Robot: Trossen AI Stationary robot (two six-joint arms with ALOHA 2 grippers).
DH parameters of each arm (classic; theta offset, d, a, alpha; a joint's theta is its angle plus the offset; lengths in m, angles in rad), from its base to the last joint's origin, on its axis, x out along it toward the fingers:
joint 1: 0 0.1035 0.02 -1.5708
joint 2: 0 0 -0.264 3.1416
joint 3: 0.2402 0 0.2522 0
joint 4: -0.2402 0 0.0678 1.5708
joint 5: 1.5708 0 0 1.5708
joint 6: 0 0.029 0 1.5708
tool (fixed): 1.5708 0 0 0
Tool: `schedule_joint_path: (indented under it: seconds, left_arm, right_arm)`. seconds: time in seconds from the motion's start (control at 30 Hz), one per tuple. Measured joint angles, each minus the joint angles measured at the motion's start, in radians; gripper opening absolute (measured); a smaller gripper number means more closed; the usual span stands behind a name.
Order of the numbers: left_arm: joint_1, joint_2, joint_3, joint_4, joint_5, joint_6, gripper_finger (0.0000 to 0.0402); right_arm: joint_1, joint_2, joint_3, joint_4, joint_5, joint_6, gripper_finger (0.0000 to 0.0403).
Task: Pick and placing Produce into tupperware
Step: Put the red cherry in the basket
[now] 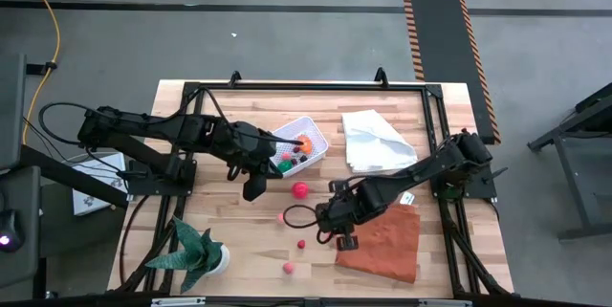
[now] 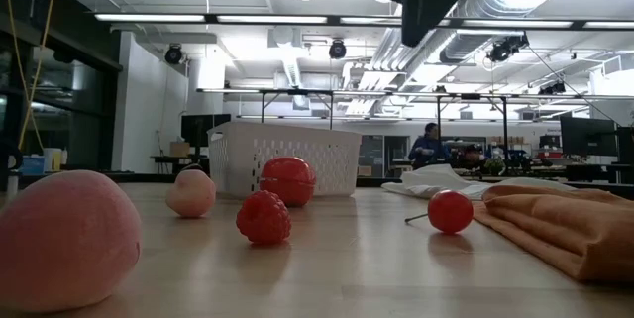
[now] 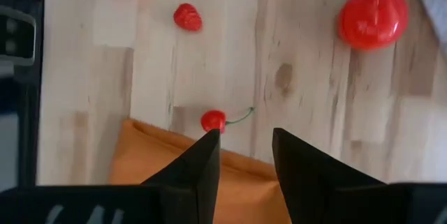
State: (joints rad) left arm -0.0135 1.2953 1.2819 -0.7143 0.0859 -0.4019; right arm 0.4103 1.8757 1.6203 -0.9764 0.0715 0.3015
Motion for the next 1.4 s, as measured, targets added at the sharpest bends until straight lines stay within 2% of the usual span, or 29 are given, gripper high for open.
schedule_joint_path:
  seconds: [0.13, 0.43, 0.67, 0.9, 1.27, 1.4]
  left_arm:
    - [0.0, 0.0, 0.0, 0.0, 0.0, 0.0, 0.0003]
    - [0.0, 0.0, 0.0, 0.0, 0.0, 0.002, 0.0003]
    - [0.0, 0.0, 0.0, -0.026, 0.0, 0.004, 0.0003]
    - [0.0, 0.0, 0.0, -0.057, 0.0, 0.036, 0.0003]
    - [0.0, 0.0, 0.0, -0.135, 0.0, 0.083, 0.0003]
    - [0.0, 0.0, 0.0, -0.142, 0.0, 0.084, 0.0003]
  right_arm:
    - [0.0, 0.006, 0.0, -0.006, 0.0, 0.201, 0.0124]
    - [0.009, 0.02, 0.0, -0.034, -0.003, 0.844, 0.0124]
    - [0.038, 0.069, 0.0, -0.06, -0.008, 1.15, 0.0124]
    - [0.056, 0.132, 0.0, 0.007, -0.009, 1.301, 0.0124]
    - [0.055, 0.173, 0.0, 0.021, -0.017, 1.433, 0.0125]
    - [0.055, 0.176, 0.0, 0.021, -0.016, 1.449, 0.0142]
